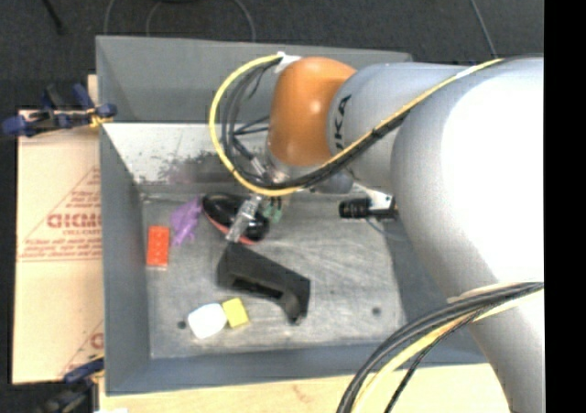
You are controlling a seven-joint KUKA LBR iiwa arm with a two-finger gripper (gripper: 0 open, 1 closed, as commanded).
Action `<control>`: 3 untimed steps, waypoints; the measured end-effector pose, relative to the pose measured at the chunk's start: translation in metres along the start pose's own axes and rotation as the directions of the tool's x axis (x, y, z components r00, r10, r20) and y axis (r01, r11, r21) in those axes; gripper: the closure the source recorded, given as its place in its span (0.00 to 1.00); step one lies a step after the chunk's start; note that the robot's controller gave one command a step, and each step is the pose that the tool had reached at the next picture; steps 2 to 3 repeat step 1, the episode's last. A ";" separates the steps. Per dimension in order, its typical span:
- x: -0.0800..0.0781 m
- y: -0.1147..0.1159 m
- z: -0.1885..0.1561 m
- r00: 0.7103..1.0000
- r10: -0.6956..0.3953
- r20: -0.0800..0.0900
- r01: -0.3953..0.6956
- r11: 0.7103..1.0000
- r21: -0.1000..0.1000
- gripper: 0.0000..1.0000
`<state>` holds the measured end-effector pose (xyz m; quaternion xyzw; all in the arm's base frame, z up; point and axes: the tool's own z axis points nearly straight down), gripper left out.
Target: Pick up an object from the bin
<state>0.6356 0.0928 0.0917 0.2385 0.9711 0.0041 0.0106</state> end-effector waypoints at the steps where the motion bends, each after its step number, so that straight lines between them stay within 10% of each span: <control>1: -0.002 0.001 -0.001 1.000 0.008 -0.002 -0.008 1.000 0.000 1.00; 3: -0.002 0.001 -0.001 1.000 0.008 -0.002 -0.008 1.000 0.000 1.00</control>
Offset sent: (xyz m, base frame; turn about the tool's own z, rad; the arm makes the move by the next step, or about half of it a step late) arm 0.0000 -0.0001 0.0528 -0.0001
